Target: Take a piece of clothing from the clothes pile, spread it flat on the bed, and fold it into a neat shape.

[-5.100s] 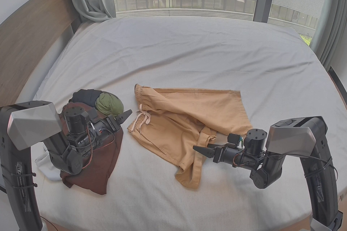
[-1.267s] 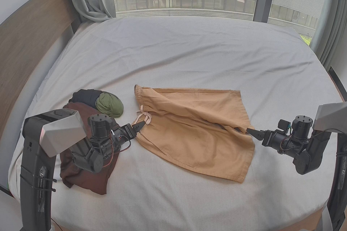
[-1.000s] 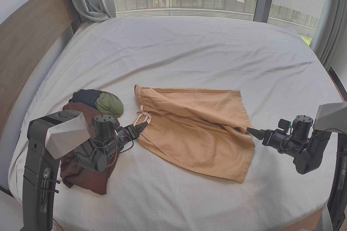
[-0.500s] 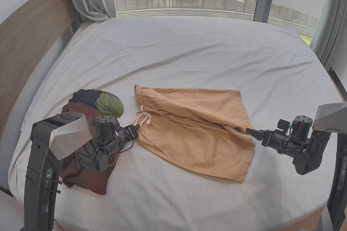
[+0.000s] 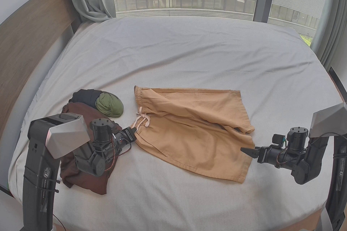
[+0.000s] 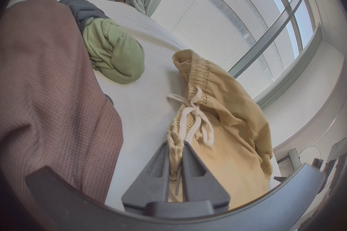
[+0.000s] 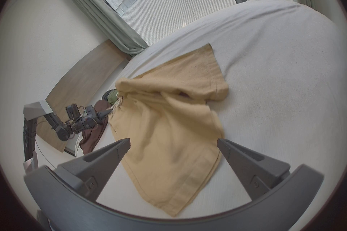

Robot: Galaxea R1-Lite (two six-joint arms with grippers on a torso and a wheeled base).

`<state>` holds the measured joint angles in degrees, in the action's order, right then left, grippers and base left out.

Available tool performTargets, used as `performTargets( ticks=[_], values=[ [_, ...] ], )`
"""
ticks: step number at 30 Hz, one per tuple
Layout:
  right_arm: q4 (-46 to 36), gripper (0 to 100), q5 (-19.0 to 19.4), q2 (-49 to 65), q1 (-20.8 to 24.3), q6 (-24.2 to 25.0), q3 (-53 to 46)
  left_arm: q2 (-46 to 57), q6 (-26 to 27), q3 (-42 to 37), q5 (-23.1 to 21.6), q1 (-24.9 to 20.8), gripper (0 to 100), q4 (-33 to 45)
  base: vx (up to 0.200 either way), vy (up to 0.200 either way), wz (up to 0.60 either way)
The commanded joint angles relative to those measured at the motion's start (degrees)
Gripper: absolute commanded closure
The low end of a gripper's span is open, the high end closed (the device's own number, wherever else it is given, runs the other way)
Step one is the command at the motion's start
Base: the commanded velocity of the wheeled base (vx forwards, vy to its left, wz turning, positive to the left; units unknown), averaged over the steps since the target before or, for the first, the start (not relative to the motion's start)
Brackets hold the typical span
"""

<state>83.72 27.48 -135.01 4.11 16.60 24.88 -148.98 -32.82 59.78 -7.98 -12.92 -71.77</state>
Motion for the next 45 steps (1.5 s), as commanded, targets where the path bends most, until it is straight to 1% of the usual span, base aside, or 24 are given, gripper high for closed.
performTargets(
  ticks=[1,7,11,14,15,16,20,21,25,29,33,37,45],
  values=[
    [-0.6,0,0.0,-3.3,0.7,-0.7,-2.9,3.4,-0.1,-5.9,0.1,0.0,100,-3.9,0.0,0.0,0.0],
    [-3.0,0,0.0,-3.7,0.5,-1.0,-5.1,3.1,-0.1,-7.3,0.1,0.0,100,-6.3,0.0,0.0,0.0],
    [-3.0,0,0.0,-5.2,1.1,-1.0,-6.3,3.1,-0.1,-7.5,0.1,0.1,100,-6.6,0.0,0.0,0.0],
    [-2.3,0,0.0,-7.2,2.1,-1.0,-6.6,3.1,-0.1,-7.4,0.0,0.1,100,-7.0,0.0,0.0,0.0],
    [-1.7,0,-0.1,-8.7,4.2,-0.9,-6.5,2.8,-0.1,-7.4,0.0,0.2,100,-7.4,0.0,0.0,0.0],
    [-1.0,0,-0.1,-9.0,4.6,-0.8,-6.5,2.7,-0.1,-7.4,0.0,0.2,100,-7.4,0.0,0.0,0.0],
    [2.1,0,0.0,-11.3,6.3,-0.4,-6.6,2.5,-0.1,-7.2,0.0,0.2,100,-7.7,0.0,0.0,0.0],
    [4.4,0,0.0,-12.6,7.1,-0.3,-6.5,2.5,-0.1,-7.2,0.0,0.2,100,-7.7,0.0,0.0,0.0],
    [4.6,0,0.3,-12.9,8.0,0.2,-6.5,2.5,-0.1,-7.2,0.0,0.2,100,-7.8,0.0,0.0,0.0],
    [4.7,0,1.4,-12.3,8.8,2.7,-6.9,2.4,-0.1,-7.1,-0.1,0.2,100,-7.8,0.0,0.0,0.0],
    [4.7,0,3.5,-9.9,9.1,5.0,-8.0,1.9,-0.1,-7.0,0.0,0.3,100,-7.9,0.0,0.0,0.0],
    [4.7,0,4.1,-7.9,9.1,6.1,-8.6,1.9,-0.1,-6.9,0.0,0.6,100,-7.9,0.0,0.0,0.0],
    [4.7,0,4.4,-5.9,8.2,6.2,-9.3,1.7,-0.1,-6.8,0.0,0.6,100,-7.9,0.0,0.0,0.0]
  ],
)
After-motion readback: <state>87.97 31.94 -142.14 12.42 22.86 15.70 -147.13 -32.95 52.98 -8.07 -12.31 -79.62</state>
